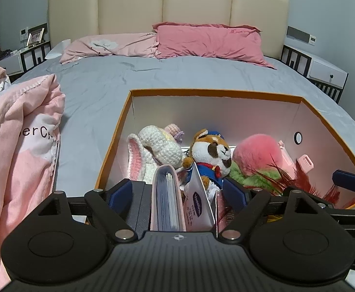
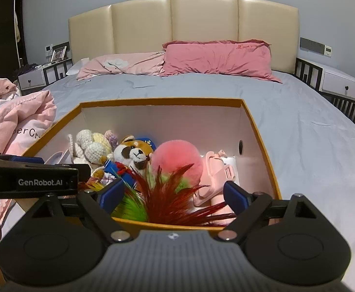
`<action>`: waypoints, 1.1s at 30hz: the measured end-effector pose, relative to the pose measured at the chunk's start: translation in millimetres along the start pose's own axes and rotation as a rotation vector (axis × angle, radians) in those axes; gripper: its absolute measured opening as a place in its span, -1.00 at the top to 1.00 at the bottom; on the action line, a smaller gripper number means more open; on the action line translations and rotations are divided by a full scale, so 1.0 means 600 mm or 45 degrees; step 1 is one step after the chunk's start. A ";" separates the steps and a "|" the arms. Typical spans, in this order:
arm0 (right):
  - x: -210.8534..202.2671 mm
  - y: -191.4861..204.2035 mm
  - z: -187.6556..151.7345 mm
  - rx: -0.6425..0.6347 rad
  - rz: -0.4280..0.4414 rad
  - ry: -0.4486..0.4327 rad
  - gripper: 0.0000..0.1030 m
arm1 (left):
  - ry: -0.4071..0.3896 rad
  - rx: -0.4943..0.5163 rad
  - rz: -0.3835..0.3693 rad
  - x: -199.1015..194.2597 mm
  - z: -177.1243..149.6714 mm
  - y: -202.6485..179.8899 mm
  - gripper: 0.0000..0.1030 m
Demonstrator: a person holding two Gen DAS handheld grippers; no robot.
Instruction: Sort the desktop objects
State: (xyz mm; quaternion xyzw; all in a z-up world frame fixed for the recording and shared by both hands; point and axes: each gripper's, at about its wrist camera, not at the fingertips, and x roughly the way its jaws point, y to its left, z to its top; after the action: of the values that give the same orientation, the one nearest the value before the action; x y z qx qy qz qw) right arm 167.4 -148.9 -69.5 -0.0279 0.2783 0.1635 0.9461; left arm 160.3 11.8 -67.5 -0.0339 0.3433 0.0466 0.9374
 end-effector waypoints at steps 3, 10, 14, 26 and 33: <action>0.000 0.000 0.000 0.000 0.001 -0.001 -0.73 | -0.003 0.002 -0.001 0.000 0.000 0.000 -0.88; 0.000 0.000 0.000 0.000 0.001 -0.001 -0.73 | -0.012 0.005 -0.004 0.000 -0.001 0.000 -0.88; 0.000 0.000 0.000 0.000 0.001 -0.001 -0.73 | -0.013 0.003 -0.004 0.000 -0.001 0.001 -0.88; 0.000 0.000 0.000 0.000 0.000 -0.001 -0.73 | -0.010 -0.003 -0.009 0.000 -0.002 0.002 -0.88; 0.000 0.001 0.000 0.000 0.000 -0.001 -0.73 | -0.009 -0.003 -0.008 0.000 -0.002 0.002 -0.88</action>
State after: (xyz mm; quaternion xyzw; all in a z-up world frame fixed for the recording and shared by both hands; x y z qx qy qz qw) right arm 167.2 -148.6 -69.8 -0.0277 0.2779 0.1635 0.9462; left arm 159.6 12.9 -68.8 -0.0360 0.3398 0.0443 0.9388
